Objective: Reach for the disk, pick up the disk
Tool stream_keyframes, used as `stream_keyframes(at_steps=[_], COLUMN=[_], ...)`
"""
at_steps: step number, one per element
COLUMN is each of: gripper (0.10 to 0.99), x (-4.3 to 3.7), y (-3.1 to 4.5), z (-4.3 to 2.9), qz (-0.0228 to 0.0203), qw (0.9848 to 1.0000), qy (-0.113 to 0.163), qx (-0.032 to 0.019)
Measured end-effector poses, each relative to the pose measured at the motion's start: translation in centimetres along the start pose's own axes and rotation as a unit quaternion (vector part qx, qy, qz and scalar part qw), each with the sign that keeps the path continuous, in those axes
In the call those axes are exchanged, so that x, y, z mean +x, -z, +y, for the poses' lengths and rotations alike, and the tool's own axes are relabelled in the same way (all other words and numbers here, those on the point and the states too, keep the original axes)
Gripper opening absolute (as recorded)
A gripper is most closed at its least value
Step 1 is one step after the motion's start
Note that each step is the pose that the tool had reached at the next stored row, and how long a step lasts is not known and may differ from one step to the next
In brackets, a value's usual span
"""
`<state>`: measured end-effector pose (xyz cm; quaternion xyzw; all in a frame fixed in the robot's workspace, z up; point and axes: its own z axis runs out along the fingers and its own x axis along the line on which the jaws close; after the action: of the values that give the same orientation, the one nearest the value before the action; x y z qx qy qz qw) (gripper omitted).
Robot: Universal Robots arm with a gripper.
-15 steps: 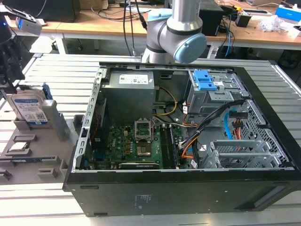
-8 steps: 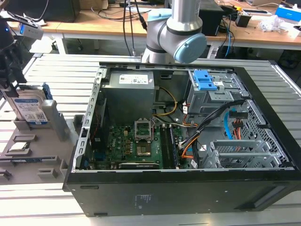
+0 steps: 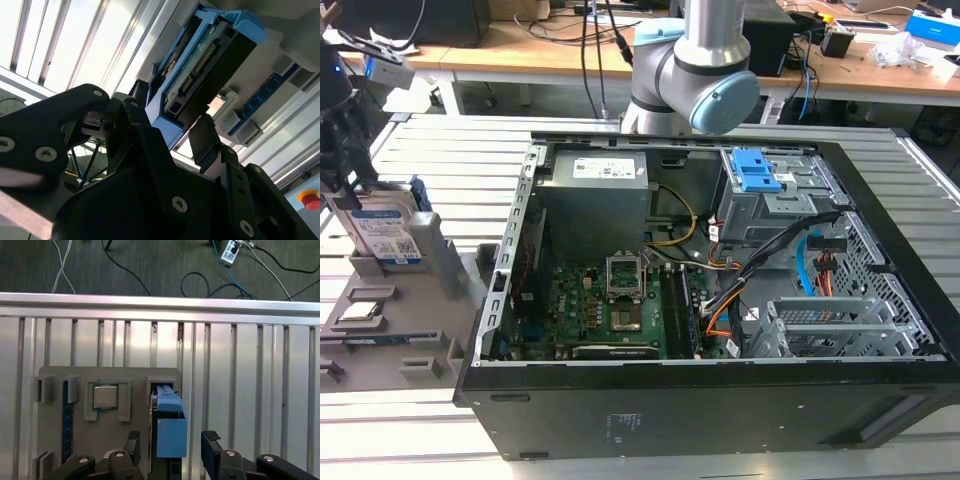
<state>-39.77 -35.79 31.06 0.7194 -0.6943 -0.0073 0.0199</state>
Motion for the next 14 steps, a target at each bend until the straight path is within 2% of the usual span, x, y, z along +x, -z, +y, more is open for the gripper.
stream_keyframes(at_steps=[14], gripper=[0.604], x=[-0.03], y=[-1.66], z=[0.01], qz=[0.0007], qw=[1.0000], qy=[0.000], qx=[-0.0001])
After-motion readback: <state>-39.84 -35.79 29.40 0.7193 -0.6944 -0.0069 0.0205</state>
